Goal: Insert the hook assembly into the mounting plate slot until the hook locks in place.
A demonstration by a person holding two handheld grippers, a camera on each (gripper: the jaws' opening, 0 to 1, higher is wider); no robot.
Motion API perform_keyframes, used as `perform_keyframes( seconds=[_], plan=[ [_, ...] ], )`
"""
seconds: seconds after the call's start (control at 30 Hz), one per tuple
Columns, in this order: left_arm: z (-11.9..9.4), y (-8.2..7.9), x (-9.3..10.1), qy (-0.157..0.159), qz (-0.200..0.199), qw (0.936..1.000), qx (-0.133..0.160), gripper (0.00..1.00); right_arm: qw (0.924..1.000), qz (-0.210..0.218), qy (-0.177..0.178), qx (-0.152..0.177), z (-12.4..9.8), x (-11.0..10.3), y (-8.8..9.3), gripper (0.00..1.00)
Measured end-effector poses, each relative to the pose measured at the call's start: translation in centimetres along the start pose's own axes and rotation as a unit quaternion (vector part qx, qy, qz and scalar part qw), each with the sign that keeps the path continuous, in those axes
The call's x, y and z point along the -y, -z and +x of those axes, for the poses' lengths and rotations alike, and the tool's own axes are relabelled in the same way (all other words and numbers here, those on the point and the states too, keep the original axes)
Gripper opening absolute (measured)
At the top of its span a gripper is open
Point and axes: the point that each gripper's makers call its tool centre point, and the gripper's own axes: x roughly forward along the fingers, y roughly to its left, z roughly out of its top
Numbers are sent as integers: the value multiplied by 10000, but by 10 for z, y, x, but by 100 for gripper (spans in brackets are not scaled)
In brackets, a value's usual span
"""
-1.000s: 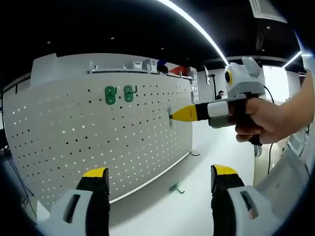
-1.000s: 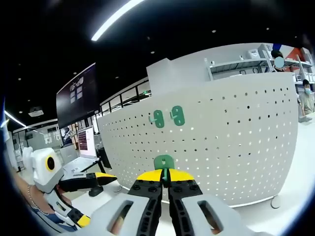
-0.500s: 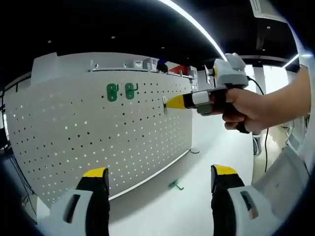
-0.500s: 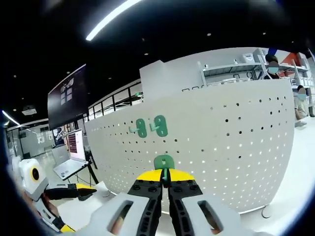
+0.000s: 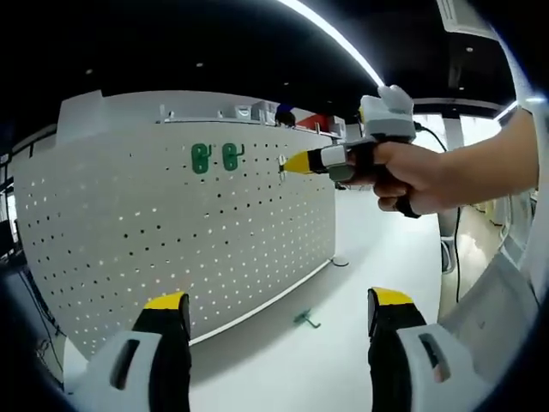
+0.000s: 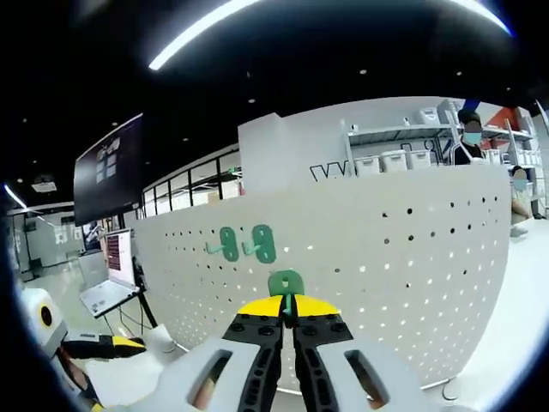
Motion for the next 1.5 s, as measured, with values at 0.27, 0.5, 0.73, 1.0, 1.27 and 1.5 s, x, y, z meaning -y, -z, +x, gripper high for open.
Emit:
perform_keyframes(
  seconds=[0.27, 0.5, 0.73, 1.0, 1.27, 1.5],
  plan=[
    [-7, 6, -2, -46, -28, 10000, -19, 87, 9999, -129, 60, 97, 9, 3, -10, 0],
    [-13, 10, -4, -92, -19, 9999, -43, 87, 9994, -254, 182, 168, 15, 8, -16, 0],
    [-18, 10, -8, -152, -37, 9999, -30, 87, 9988, -316, 280, 261, 22, 14, -25, 0],
    [-23, 14, -13, -221, -85, 9997, -64, 86, 9975, -477, 360, 381, 31, 21, -35, 0],
    [-26, 15, -16, -286, -112, 9995, -68, 86, 9968, -479, 411, 490, 37, 23, -40, 0],
    [-29, 17, -19, -324, -126, 9993, -113, 85, 9968, -443, 408, 520, 43, 22, -41, 1]
  ],
)
